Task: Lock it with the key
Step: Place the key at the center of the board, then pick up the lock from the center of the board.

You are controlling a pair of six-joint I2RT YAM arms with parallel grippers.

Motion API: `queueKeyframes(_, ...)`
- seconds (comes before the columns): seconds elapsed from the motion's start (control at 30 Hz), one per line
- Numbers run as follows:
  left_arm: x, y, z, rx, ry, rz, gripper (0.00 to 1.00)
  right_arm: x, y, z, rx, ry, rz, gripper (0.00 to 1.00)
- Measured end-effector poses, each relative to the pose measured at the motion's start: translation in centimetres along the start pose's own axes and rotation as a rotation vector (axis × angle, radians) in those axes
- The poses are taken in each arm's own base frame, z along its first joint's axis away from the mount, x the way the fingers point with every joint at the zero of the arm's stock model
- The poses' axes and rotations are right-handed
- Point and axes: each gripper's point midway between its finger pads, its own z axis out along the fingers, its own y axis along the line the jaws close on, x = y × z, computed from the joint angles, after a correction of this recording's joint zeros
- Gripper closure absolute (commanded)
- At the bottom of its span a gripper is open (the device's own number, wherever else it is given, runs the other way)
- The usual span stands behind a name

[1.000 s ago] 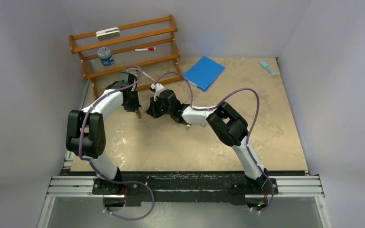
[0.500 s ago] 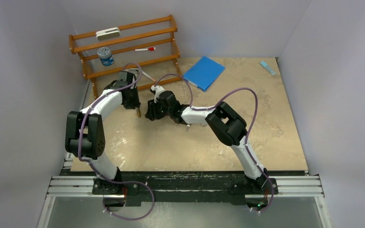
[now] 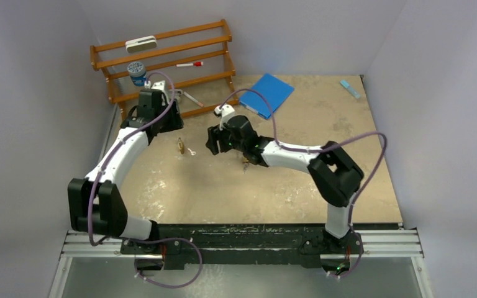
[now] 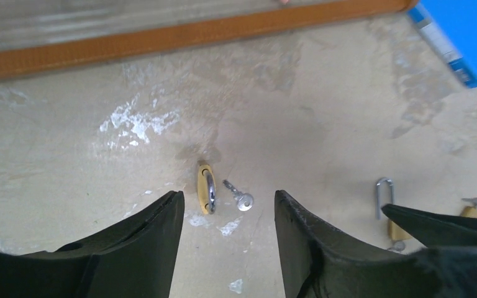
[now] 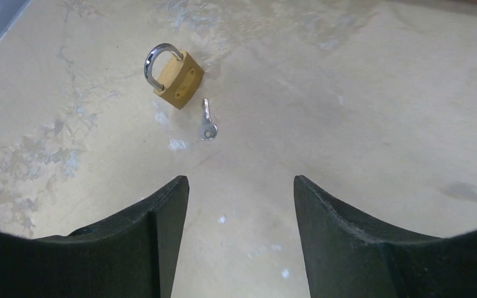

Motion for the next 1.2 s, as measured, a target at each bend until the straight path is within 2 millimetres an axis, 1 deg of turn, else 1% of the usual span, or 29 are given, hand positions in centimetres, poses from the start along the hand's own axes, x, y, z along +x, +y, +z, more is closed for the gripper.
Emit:
queueKeyframes(0.07,-1.0,-0.4,-1.3,0.022,-0.052,0.001,0.43,-1.1,-0.4,-2.2,0.024,-0.03,-0.015,0.29)
queueKeyframes(0.13,-1.9,-0.8,-2.6,0.041,-0.099,0.002,0.42,-1.9,-0.7,-4.4,0.051,-0.046,-0.021,0.16)
queueKeyframes(0.2,-2.4,-1.1,-3.4,0.06,-0.128,0.002,0.41,-2.9,-0.8,-6.4,0.07,-0.058,-0.006,0.09)
queueKeyframes(0.23,-2.6,-1.2,-3.7,0.068,-0.138,0.003,0.4,-3.8,-0.8,-7.5,0.072,-0.072,0.011,0.05)
queueKeyframes(0.33,-2.6,-1.6,-4.1,0.09,-0.143,0.004,0.39,-7.7,-0.2,-11.0,0.057,-0.158,0.079,0.01)
queueKeyframes(0.4,-2.3,-1.7,-4.3,0.1,-0.143,0.005,0.39,-11.1,-0.2,-13.4,0.053,-0.233,0.141,0.01)
queueKeyframes(0.43,-2.2,-1.7,-4.4,0.105,-0.142,0.005,0.38,-13.4,-0.2,-14.9,0.05,-0.283,0.181,0.01)
queueKeyframes(0.53,-2.0,-1.9,-4.9,0.119,-0.148,0.006,0.38,-18.1,0.1,-17.8,0.034,-0.385,0.272,0.01)
queueKeyframes(0.57,-2.0,-1.9,-5.0,0.123,-0.151,0.007,0.37,-19.3,0.4,-18.5,0.027,-0.407,0.303,0.01)
queueKeyframes(0.63,-2.2,-2.1,-5.3,0.13,-0.161,0.007,0.37,-20.6,0.8,-19.2,0.024,-0.422,0.351,0.01)
queueKeyframes(0.7,-2.3,-2.3,-5.4,0.14,-0.167,0.008,0.37,-21.1,0.9,-19.1,0.039,-0.401,0.385,0.01)
queueKeyframes(0.77,-2.2,-2.4,-5.4,0.147,-0.162,0.009,0.37,-21.2,0.7,-18.6,0.062,-0.378,0.401,0.01)
queueKeyframes(0.83,-2.2,-2.5,-5.5,0.152,-0.161,0.009,0.37,-20.8,0.5,-17.9,0.078,-0.35,0.405,0.01)
queueKeyframes(0.93,-2.2,-2.5,-5.5,0.155,-0.159,0.01,0.37,-19.4,-0.1,-17.1,0.107,-0.3,0.406,0.01)
queueKeyframes(1.0,-2.2,-2.5,-5.5,0.155,-0.16,0.01,0.37,-19.0,-0.3,-17.0,0.115,-0.285,0.406,0.01)
queueKeyframes(1.1,-2.2,-2.5,-5.5,0.155,-0.16,0.01,0.37,-19.0,-0.6,-17.0,0.119,-0.289,0.409,0.01)
queueKeyframes(1.2,-2.2,-2.5,-5.5,0.155,-0.159,0.01,0.37,-18.6,-0.9,-16.9,0.126,-0.282,0.411,0.01)
